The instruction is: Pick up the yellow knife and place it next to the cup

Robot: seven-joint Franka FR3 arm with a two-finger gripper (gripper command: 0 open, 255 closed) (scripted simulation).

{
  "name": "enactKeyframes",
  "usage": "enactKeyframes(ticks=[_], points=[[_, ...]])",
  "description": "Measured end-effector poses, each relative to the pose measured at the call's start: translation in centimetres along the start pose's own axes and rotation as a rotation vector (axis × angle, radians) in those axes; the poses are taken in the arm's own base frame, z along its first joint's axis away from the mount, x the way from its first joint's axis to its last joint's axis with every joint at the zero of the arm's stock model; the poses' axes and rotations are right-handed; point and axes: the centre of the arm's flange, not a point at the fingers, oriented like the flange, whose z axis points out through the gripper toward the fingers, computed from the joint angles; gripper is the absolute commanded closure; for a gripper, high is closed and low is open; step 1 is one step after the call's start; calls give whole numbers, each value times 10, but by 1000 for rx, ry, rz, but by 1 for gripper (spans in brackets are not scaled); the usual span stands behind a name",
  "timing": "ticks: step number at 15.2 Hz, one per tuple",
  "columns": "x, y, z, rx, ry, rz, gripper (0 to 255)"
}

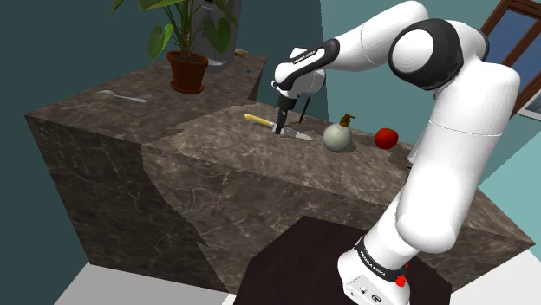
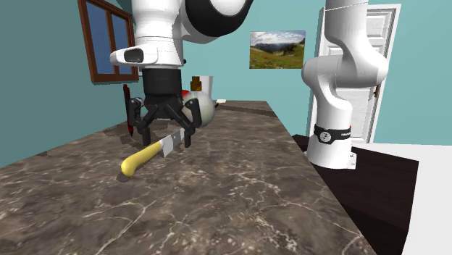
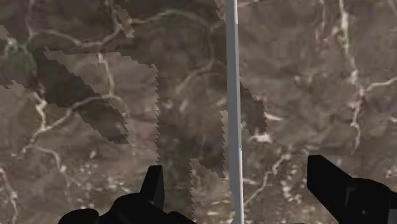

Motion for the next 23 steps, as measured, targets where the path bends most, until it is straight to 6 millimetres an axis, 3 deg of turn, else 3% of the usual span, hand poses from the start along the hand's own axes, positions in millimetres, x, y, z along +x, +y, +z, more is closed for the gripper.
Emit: enactKeyframes(ticks=[6, 7, 17, 23], points=[[-1, 1, 2, 0, 0, 0, 0], [-1, 1, 2, 0, 0, 0, 255], [-1, 1, 2, 0, 0, 0, 255], [-1, 1, -24, -1, 1, 0, 255]])
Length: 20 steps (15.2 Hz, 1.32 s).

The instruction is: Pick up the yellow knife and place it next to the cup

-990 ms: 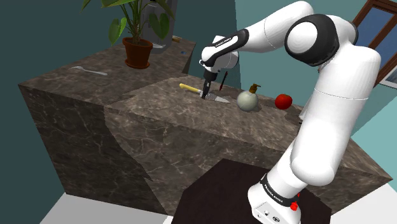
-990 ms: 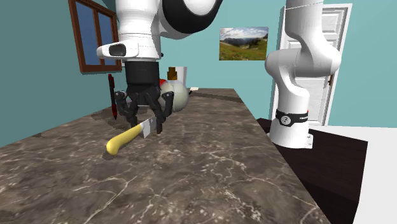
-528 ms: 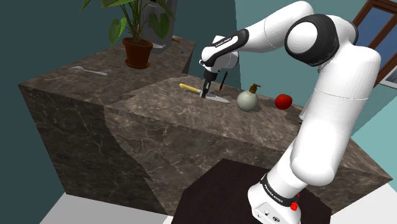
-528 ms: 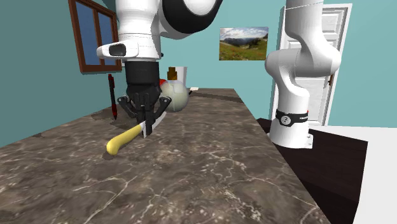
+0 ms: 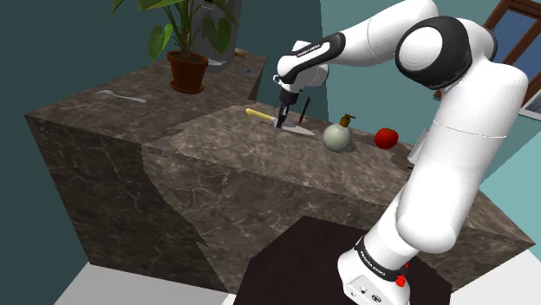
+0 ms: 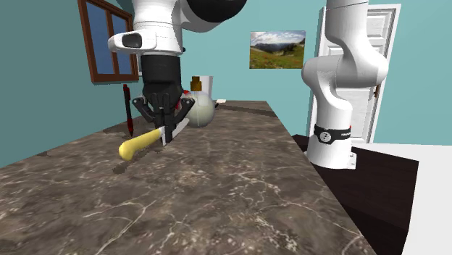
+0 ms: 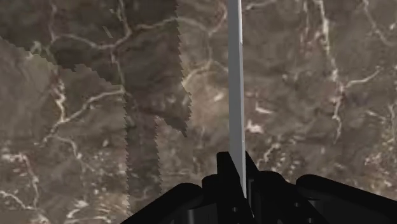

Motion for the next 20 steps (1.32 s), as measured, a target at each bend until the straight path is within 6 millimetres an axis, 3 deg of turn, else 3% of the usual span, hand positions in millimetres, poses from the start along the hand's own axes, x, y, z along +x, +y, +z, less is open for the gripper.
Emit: enactKeyframes(ticks=[20], points=[[3, 0, -105, 0, 0, 0, 255]])
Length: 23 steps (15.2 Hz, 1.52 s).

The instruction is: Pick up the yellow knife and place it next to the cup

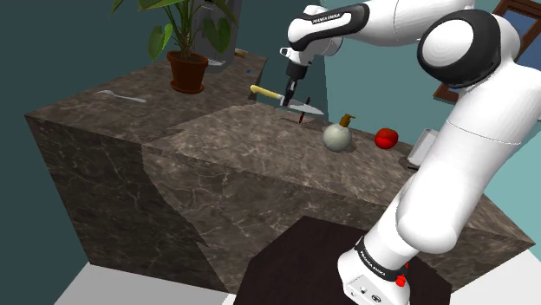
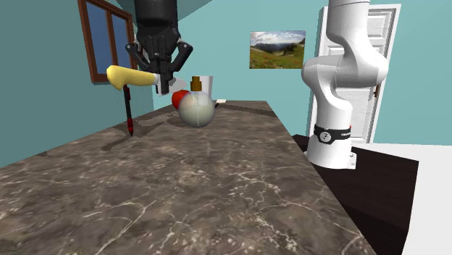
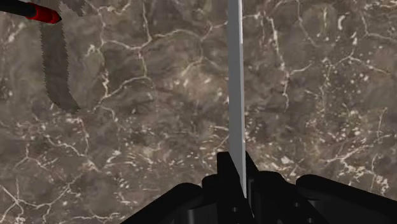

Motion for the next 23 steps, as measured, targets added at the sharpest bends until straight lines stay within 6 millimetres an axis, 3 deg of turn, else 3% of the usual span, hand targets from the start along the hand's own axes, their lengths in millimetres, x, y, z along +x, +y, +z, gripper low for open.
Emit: enactKeyframes(ticks=[20, 23], points=[[1, 0, -106, 0, 0, 0, 255], [-27, -1, -111, 0, 0, 0, 255]])
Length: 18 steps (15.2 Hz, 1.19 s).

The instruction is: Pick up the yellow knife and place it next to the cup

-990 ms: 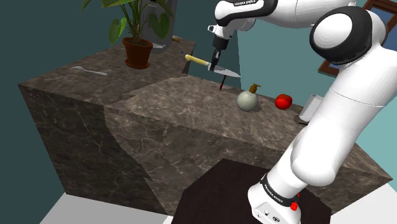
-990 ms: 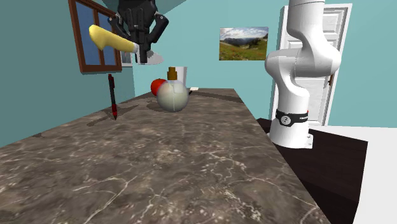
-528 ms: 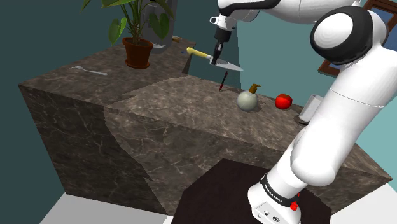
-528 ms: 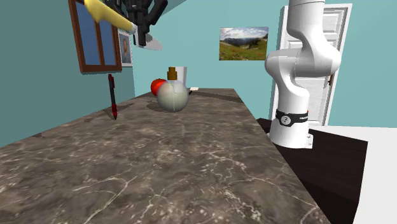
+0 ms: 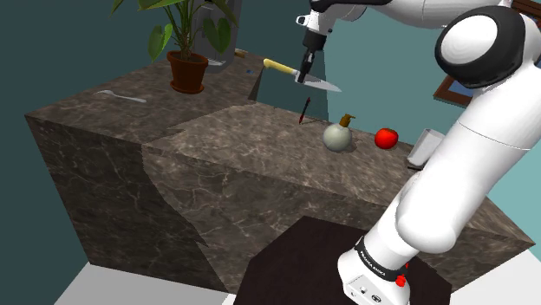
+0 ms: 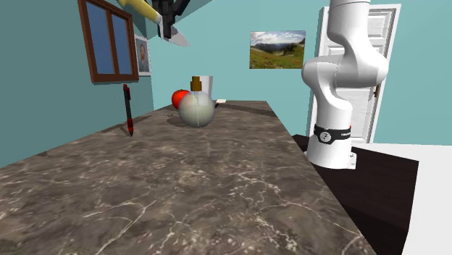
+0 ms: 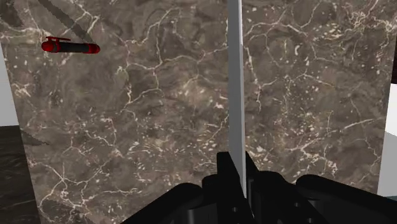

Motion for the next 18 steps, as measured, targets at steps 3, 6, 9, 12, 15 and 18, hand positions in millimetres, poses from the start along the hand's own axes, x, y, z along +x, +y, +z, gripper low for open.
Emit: enactKeyframes(ticks=[3, 6, 9, 12, 15, 18], points=[[-38, -4, -2, 0, 0, 1, 255], [-75, -8, -4, 0, 0, 1, 255], [-116, -8, -3, 0, 0, 1, 255], [-157, -11, -1, 1, 0, 1, 255], [-195, -17, 0, 0, 0, 1, 255], [-234, -18, -8, 0, 0, 1, 255]])
